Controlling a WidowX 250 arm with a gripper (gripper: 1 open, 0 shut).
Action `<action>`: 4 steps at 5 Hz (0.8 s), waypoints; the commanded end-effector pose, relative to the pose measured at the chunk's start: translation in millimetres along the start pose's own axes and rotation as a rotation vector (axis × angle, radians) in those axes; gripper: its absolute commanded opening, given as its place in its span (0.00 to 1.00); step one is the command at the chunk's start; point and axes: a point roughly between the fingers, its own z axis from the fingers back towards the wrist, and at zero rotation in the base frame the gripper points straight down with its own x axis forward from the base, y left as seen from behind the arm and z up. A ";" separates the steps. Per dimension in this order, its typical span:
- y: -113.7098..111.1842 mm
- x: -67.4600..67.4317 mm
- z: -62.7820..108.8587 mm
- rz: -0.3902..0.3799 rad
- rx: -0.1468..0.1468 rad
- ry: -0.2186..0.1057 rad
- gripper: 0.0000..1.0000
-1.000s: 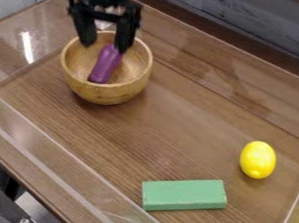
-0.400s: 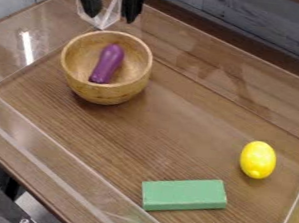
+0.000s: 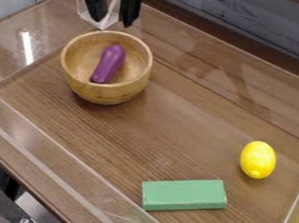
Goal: Put the purple eggplant in the brown bowl
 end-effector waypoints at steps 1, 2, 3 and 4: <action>-1.0 2.7 3.1 0.004 0.013 -0.027 0.00; -0.5 3.8 -5.0 0.006 0.018 -0.020 0.00; -0.2 4.8 -13.9 0.008 0.024 -0.014 0.00; 0.5 5.4 -20.7 0.013 0.028 -0.007 0.00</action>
